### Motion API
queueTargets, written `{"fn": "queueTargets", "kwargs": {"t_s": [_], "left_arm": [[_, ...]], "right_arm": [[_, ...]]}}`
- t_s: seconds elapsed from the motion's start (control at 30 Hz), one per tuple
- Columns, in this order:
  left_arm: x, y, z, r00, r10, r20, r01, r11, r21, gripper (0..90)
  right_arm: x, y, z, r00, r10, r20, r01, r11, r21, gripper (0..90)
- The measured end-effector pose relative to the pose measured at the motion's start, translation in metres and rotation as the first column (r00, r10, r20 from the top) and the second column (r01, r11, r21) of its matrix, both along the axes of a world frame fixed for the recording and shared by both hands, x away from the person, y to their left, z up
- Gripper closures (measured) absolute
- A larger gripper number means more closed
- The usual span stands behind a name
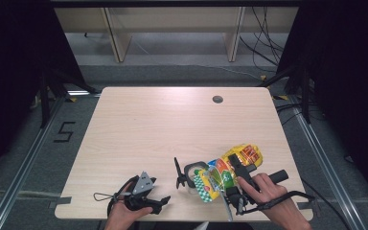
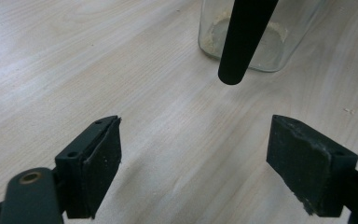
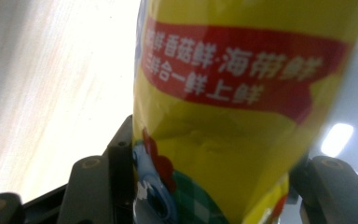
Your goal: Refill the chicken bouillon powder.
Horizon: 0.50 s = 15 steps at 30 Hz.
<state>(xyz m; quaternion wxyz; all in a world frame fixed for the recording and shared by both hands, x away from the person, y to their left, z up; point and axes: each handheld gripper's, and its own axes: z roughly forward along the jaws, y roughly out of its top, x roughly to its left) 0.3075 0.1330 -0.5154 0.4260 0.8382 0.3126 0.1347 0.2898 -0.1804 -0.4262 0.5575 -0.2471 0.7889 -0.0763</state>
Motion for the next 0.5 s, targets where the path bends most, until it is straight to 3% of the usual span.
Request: {"fn": "queueTargets", "kwargs": {"t_s": [0.07, 0.17, 0.4, 0.43, 0.5], "left_arm": [[0.0, 0.0, 0.0, 1.0, 0.005, -0.008, -0.005, 1.0, 0.001, 17.3], [0.0, 0.002, 0.002, 0.9998, -0.018, 0.004, 0.018, 0.9995, 0.026, 17.3], [0.0, 0.0, 0.001, 0.9999, -0.012, -0.004, 0.012, 0.9999, 0.006, 17.3], [-0.001, 0.0, 0.001, 1.0, -0.002, -0.008, 0.002, 1.0, 0.005, 17.3], [0.0, 0.001, 0.002, 0.9998, -0.018, 0.006, 0.018, 0.9996, 0.023, 17.3]], "right_arm": [[0.0, 0.001, -0.002, 0.9999, -0.016, -0.006, 0.016, 1.0, 0.019, 42.0], [0.002, 0.006, -0.001, 1.0, 0.009, 0.002, -0.009, 1.0, -0.004, 42.0], [0.002, 0.01, -0.005, 0.9999, 0.011, -0.005, -0.011, 1.0, -0.007, 42.0], [0.0, 0.009, -0.008, 0.9997, -0.023, -0.012, 0.023, 0.999, 0.023, 42.0], [0.001, 0.011, -0.008, 0.9998, -0.017, -0.005, 0.017, 1.0, 0.02, 42.0]]}}
